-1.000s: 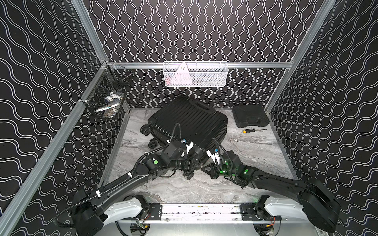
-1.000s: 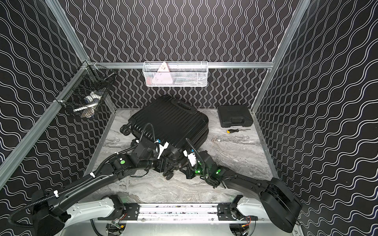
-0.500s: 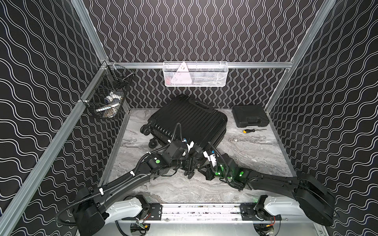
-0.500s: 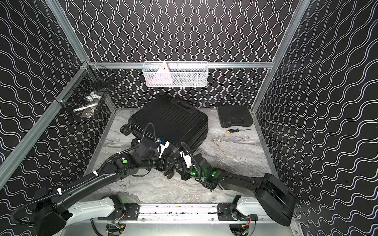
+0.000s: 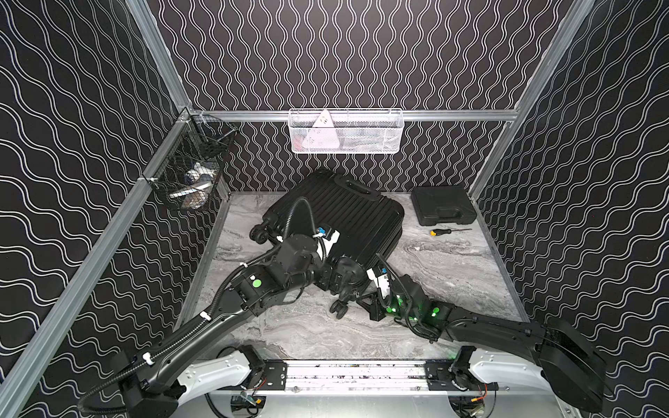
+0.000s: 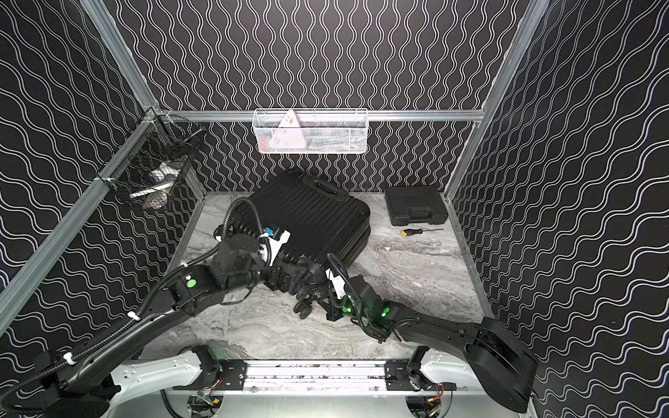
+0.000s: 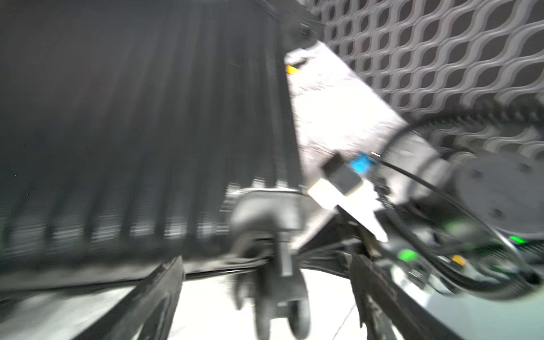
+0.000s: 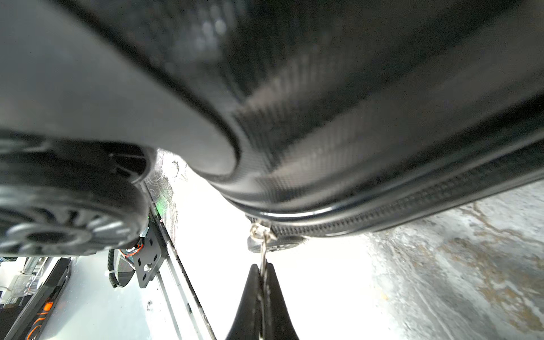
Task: Close the suitcase zippers
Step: Place the suitcase at the center of the board, then adjust the suitcase at the center of the board.
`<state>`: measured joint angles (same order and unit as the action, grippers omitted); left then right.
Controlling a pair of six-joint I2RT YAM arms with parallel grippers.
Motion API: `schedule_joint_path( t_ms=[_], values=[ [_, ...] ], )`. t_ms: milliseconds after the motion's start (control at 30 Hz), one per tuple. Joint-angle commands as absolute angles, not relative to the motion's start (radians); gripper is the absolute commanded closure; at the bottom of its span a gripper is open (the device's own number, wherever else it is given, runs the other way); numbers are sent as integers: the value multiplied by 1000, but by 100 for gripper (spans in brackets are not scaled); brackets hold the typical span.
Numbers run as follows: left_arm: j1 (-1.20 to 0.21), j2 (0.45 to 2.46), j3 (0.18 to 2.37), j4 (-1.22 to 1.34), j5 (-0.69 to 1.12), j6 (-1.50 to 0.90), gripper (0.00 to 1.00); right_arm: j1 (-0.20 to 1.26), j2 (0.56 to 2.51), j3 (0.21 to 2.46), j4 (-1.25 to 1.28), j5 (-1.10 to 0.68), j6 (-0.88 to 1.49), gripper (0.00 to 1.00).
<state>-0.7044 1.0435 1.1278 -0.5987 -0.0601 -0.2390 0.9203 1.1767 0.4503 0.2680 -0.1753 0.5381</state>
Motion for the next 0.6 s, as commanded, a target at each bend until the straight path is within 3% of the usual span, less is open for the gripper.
schedule_joint_path(
  t_ms=[0, 133, 300, 567],
  values=[
    [-593, 1055, 1186, -744, -245, -156, 9, 916, 1173, 456, 275, -178, 540, 100],
    [-329, 1109, 1250, -811, -240, -109, 10, 914, 1173, 456, 268, -183, 540, 100],
    [-166, 1161, 1248, -765, -295, 7, 6, 914, 1178, 455, 268, -186, 542, 100],
    [94, 1409, 1382, -785, -109, 153, 1, 913, 1186, 466, 251, -177, 534, 100]
  ],
)
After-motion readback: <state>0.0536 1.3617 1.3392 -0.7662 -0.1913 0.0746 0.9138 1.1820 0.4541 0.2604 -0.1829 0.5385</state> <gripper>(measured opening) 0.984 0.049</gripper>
